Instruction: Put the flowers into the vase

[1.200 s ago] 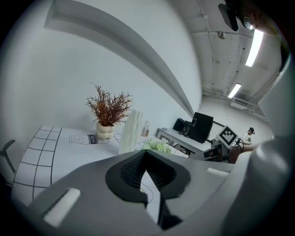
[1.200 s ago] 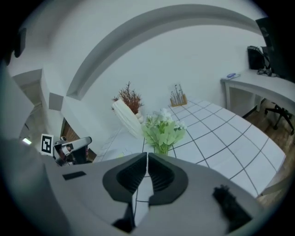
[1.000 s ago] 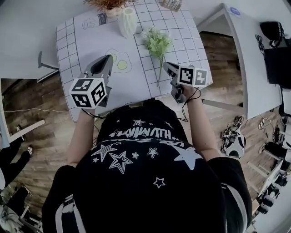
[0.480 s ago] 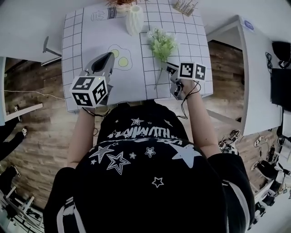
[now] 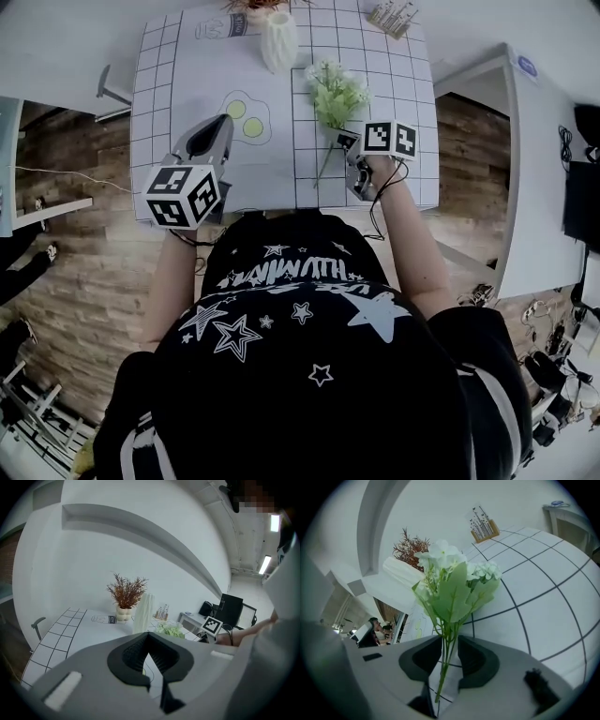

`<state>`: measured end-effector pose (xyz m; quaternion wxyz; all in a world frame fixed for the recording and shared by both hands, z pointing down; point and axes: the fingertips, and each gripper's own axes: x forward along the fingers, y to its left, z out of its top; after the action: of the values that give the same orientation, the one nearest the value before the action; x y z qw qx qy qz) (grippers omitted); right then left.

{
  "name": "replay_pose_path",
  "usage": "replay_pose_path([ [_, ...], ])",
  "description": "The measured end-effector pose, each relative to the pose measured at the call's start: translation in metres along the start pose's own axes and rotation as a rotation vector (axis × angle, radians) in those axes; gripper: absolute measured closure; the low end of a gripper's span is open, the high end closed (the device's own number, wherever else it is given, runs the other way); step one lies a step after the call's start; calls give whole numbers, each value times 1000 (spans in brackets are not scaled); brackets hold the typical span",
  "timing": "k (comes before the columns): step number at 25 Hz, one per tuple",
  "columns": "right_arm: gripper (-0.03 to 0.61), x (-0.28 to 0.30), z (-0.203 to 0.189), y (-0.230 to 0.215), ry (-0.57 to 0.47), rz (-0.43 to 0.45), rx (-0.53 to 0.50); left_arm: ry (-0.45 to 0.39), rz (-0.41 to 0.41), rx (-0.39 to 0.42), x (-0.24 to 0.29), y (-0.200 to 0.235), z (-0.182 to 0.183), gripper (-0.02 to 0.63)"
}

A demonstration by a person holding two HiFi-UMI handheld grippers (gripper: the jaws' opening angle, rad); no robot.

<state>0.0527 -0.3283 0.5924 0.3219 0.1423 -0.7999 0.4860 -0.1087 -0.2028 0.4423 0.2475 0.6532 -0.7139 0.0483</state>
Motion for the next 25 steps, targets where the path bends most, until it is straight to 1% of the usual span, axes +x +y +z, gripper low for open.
replay_pose_path([
  [3, 478, 2, 1, -1, 20, 27, 5, 1, 12, 0, 2, -5, -1, 604],
  [4, 496, 2, 0, -1, 30, 36, -1, 2, 15, 0, 3, -7, -2, 604],
  [7, 505, 5, 0, 0, 57, 58, -24, 9, 28, -3, 6, -12, -5, 604],
  [11, 518, 7, 0, 5, 81, 105, -27, 6, 51, -7, 7, -16, -6, 604],
  [16, 525, 5, 6, 13, 93, 170, -46, -10, 81, -13, 9, -23, -3, 604],
  [23, 532, -7, 18, 30, 120, 282, -124, -21, 125, -12, 18, -30, 2, 604],
  [25, 532, -11, 23, 32, 109, 309, -126, -23, 129, -5, 20, -32, 5, 604],
])
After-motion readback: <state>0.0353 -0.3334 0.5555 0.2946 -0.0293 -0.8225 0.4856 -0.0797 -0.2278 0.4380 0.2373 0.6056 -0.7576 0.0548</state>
